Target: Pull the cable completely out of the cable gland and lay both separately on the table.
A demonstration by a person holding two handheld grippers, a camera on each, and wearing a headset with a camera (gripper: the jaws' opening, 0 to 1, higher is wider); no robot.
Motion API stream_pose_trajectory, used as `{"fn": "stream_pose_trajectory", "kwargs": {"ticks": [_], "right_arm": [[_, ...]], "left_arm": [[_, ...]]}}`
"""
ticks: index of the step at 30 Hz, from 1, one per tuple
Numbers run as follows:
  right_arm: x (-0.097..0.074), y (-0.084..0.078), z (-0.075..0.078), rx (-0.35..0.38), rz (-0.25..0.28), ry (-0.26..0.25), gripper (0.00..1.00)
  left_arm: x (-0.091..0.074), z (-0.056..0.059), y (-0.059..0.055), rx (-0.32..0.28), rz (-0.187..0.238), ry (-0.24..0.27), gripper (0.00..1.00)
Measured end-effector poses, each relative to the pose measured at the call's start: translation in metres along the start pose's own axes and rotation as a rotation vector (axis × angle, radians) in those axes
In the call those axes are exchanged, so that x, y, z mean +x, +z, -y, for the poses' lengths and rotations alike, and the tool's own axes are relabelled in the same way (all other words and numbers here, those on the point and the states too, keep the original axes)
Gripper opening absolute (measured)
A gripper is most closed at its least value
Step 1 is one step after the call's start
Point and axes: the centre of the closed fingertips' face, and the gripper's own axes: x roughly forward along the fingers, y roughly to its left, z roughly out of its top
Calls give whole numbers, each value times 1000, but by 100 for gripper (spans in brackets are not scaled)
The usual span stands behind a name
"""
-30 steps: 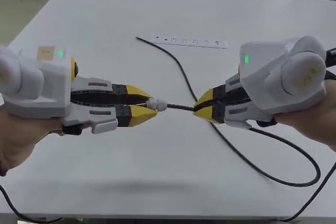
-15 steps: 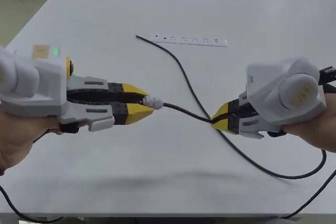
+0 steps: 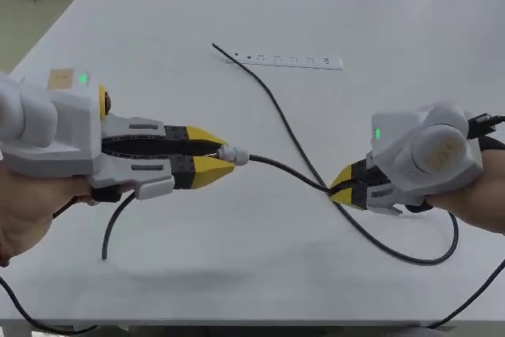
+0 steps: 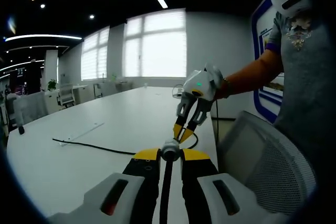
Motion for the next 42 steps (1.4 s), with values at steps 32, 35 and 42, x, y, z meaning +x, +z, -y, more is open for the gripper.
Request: {"fn": "stream_pose_trajectory", "kwargs": {"ticks": [32, 35, 42], "right_arm": [[-3, -5, 5, 40, 7, -22, 0], [-4, -5, 5, 45, 6, -24, 0], [-7, -1, 6, 63, 24, -38, 2]], "left_arm": [[5, 4, -2, -7, -8, 1, 15], [6, 4, -2, -10, -8, 4, 15], [6, 0, -2, -30, -3, 32, 15]]}}
